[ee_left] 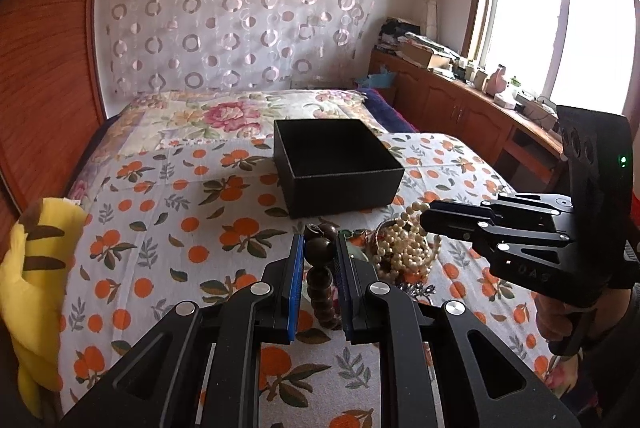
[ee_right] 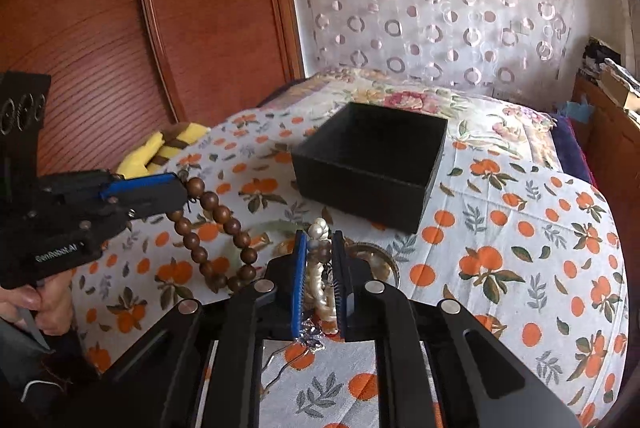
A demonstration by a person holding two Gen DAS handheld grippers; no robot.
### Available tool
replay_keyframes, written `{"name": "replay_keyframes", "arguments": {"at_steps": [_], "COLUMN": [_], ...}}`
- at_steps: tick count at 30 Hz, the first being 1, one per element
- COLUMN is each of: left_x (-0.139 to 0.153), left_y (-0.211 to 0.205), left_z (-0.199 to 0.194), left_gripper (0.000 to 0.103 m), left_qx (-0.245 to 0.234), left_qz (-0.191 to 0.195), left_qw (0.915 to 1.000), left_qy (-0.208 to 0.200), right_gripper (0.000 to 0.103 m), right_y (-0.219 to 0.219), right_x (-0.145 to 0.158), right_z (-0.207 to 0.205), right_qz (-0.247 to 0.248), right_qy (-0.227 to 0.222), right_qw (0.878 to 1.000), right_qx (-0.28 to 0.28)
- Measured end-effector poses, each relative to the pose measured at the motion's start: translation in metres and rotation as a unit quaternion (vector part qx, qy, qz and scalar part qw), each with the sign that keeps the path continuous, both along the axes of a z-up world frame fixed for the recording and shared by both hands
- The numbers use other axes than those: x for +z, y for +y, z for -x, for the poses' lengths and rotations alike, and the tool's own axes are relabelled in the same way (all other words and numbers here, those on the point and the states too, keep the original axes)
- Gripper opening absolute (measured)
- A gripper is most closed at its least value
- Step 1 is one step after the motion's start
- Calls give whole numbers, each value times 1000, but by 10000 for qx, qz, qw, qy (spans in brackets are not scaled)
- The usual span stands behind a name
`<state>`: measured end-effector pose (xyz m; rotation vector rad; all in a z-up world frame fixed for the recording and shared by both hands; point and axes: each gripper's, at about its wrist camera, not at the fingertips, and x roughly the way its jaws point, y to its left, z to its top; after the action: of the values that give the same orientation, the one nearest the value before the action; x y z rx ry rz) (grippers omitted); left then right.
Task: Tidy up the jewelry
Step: 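Lift the bead bracelet with the left tool while the right tool grasps pearl strands, then carry the bead bracelet and pearls into the black box and release both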
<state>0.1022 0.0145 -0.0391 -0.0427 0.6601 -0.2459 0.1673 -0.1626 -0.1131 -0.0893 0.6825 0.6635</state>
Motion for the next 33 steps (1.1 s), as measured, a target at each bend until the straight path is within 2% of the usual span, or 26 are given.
{"name": "replay_keyframes", "arguments": {"at_steps": [22, 33], "left_x": [34, 67], "left_y": [-5, -16], "left_z": [0, -18], "left_gripper": [14, 14], "left_qx": [-60, -126], "left_qz": [-5, -137], "left_qw": [9995, 9980], "left_qy": [-322, -596], "right_gripper": [14, 14], "right_y": [-18, -25], "right_x": [73, 103], "right_z": [12, -1], "right_qz": [-170, -146], "right_qy": [-735, -1032], "right_qw": [9971, 9944], "right_qx": [-54, -178]}}
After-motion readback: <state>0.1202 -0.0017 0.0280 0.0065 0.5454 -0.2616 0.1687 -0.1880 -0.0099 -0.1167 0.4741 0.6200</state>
